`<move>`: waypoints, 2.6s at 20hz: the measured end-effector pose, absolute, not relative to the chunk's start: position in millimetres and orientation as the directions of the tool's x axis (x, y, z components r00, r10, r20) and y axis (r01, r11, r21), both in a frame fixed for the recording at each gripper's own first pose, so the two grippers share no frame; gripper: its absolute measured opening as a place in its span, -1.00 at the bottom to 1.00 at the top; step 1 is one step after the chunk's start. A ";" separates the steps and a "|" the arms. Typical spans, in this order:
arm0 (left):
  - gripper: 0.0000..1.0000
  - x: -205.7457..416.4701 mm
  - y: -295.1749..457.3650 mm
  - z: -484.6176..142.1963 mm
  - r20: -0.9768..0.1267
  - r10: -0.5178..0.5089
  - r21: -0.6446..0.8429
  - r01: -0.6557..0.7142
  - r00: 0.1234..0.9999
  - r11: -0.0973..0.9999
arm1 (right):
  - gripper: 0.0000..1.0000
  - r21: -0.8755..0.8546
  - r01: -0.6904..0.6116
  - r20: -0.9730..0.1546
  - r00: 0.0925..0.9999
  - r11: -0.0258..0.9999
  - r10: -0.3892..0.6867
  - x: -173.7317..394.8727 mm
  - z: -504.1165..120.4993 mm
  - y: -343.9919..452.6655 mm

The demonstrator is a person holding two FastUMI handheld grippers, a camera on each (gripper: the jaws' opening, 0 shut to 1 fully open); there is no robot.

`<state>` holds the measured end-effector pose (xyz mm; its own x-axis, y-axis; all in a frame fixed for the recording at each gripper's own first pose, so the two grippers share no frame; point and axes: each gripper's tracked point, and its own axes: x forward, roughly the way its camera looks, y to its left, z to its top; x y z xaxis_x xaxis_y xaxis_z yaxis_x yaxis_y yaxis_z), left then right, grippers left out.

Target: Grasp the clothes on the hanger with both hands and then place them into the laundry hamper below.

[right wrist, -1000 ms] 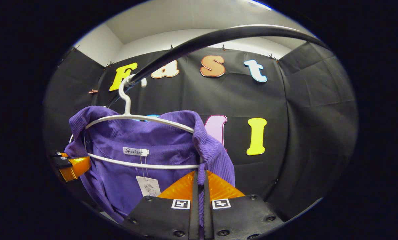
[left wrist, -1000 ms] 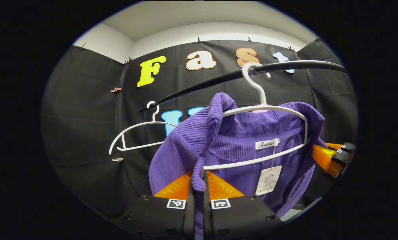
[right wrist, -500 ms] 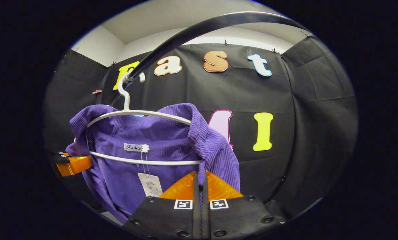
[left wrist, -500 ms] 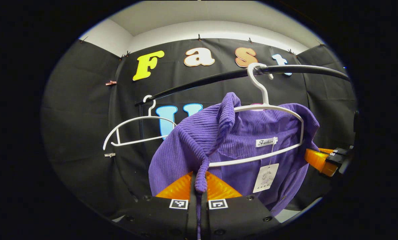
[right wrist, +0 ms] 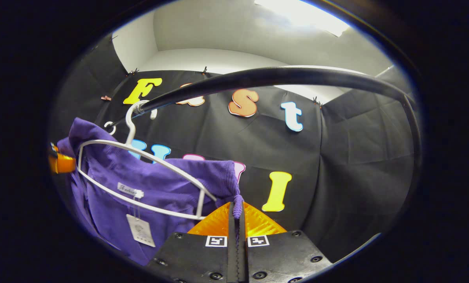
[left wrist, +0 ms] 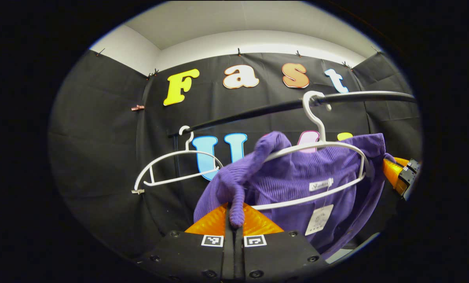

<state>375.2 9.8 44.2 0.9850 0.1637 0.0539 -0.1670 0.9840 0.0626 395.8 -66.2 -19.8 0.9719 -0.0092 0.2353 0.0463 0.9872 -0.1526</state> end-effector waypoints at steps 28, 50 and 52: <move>-0.91 363.8 93.1 -20.1 -0.116 0.228 0.074 -0.220 0.967 0.973 | -0.91 -0.249 -0.143 0.057 0.985 0.958 0.162 384.8 -104.9 5.1; -0.91 268.1 -101.6 -8.8 -0.087 -0.207 -0.159 0.191 0.975 0.969 | -0.92 -0.120 -0.376 0.026 0.924 0.919 0.382 248.1 -66.7 53.3; -0.91 272.1 -104.5 -48.1 -0.147 -0.222 -0.216 0.188 0.964 0.958 | -0.92 -0.082 -0.363 -0.080 0.931 0.928 0.357 256.9 -112.0 42.2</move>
<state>272.1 -104.5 -48.1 0.9639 -0.2218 -0.1473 0.1875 0.9582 -0.2160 256.9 42.2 -112.0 0.9308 0.3567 -0.0799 -0.3628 0.9282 -0.0824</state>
